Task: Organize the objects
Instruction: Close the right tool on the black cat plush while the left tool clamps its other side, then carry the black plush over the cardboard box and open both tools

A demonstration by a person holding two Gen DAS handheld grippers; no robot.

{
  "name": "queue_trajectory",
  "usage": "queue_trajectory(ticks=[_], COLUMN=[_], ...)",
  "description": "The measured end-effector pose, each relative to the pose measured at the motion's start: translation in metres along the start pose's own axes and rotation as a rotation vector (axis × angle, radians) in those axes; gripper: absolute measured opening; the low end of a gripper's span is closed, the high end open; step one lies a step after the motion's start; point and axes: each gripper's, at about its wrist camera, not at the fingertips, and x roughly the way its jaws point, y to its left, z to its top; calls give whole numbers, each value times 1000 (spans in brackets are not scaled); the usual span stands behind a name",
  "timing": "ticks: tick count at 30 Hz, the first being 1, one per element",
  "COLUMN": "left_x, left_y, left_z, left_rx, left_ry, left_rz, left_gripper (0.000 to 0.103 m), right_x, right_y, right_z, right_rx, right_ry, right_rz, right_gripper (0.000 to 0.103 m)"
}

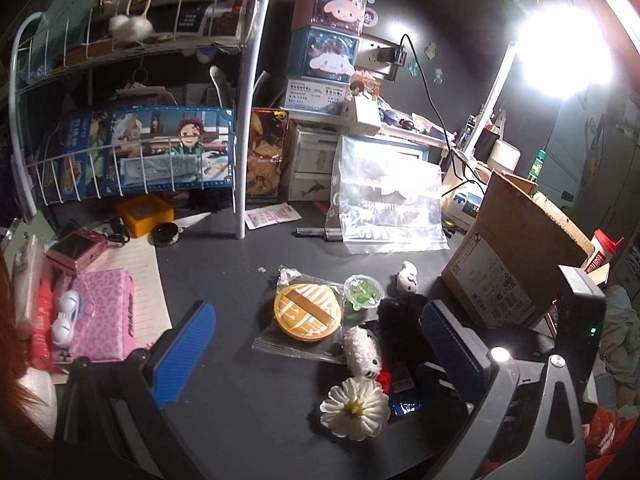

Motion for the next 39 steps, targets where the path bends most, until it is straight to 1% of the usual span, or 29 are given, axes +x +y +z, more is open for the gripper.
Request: queue_trajectory(ticks=[2, 5, 11, 12, 14, 15, 16, 18, 22, 23, 25, 28, 30, 32, 33, 35, 39], left_x=[3, 7, 10, 11, 14, 17, 18, 21, 18, 15, 8, -6, -15, -26, -31, -39, -46], left_y=[-1, -1, -1, -2, -4, -4, -6, -9, -21, -25, -33, -42, -47, -52, -56, -67, -99], left_z=[0, -1, -3, -3, -3, -3, -4, -4, 1, 4, 9, 21, 30, 40, 46, 58, 83], left_rx=[-1, -2, 5, 8, 12, 9, 4, -1, 32, 48, 74, 112, 128, 133, 138, 165, 239], left_ry=[11, 20, 38, 44, 65, 82, 97, 123, 135, 131, 125, 110, 94, 71, 59, 40, 12], left_rz=[-1, -5, -19, -26, -60, -87, -115, -168, -211, -221, -240, -239, -238, -254, -261, -267, -265], left_gripper=[102, 102, 102, 102, 102, 102, 102, 102, 101, 100, 94, 88, 80, 76, 72, 67, 62], right_x=[5, 14, 30, 31, 31, 30, 29, 24, 3, -3, -13, -34, -48, -61, -66, -79, -102], right_y=[1, 4, -6, -6, -6, -5, -4, 0, 15, 19, 28, 46, 55, 62, 64, 64, 46], right_z=[-1, -1, 0, -1, -1, -1, 0, 1, 7, 11, 19, 37, 48, 57, 62, 72, 91], right_rx=[-8, -45, -9, -8, -12, -17, -25, -45, -96, -108, -131, -194, -232, -266, -278, -294, -285], right_ry=[2, 3, 19, 18, 13, 10, 5, -18, -91, -110, -130, -164, -189, -206, -212, -221, -231], right_rz=[-11, -77, -84, -81, -78, -79, -87, -88, -66, -51, 7, 98, 135, 157, 162, 167, 152], right_gripper=[78, 81, 82, 81, 63, 63, 60, 58, 58, 58, 58, 58, 58, 57, 57, 58, 57])
